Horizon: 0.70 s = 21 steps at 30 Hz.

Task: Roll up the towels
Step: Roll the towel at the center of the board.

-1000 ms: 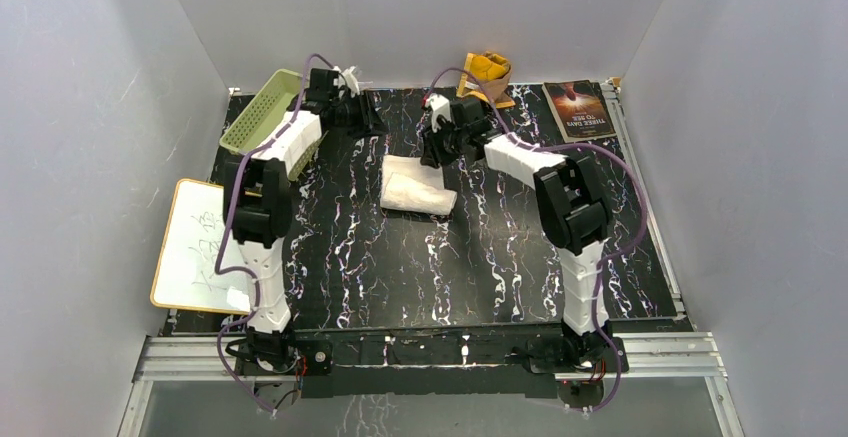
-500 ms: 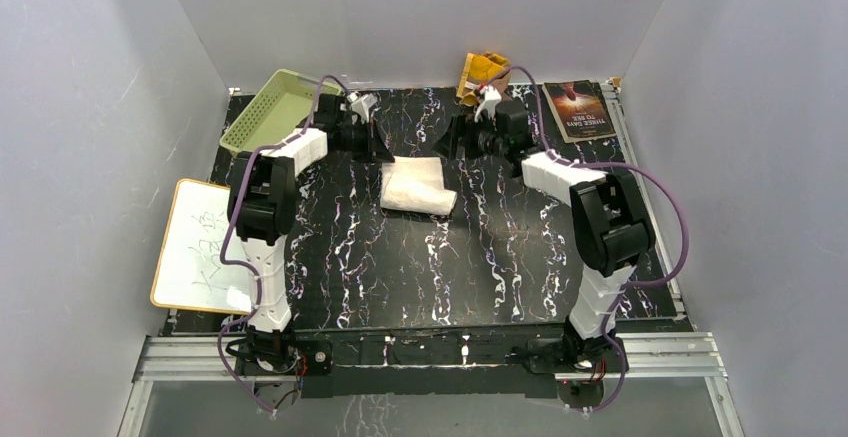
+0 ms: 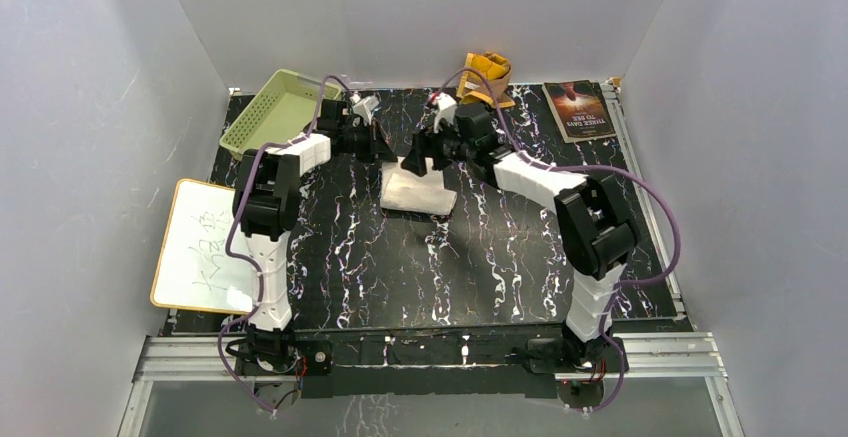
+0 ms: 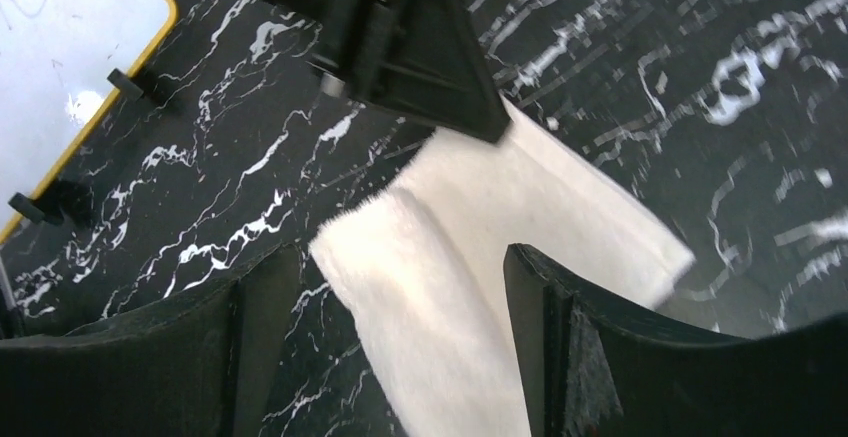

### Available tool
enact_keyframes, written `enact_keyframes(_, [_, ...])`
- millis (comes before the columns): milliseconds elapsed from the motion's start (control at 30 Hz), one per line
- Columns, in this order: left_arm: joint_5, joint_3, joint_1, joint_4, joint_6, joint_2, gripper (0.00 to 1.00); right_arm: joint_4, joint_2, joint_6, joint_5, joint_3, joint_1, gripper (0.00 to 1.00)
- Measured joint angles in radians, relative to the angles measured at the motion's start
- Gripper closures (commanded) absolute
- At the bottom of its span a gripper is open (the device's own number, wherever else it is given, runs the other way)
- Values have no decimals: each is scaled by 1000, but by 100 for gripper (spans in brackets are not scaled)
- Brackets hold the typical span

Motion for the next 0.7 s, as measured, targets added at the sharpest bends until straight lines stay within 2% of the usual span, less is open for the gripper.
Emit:
enact_keyframes(200, [8, 13, 2, 19, -24, 86, 100, -105, 142, -138, -23, 181, 33, 30])
enact_keyframes(333, [10, 12, 1, 35, -44, 86, 100, -143, 242, -163, -23, 254, 26, 35])
enact_keyframes(467, [9, 1, 2, 53, -56, 86, 100, -178, 333, -164, -26, 313, 22, 47])
enact_keyframes(700, [-3, 0, 2, 51, -69, 86, 100, -215, 383, -167, -41, 332, 38, 52])
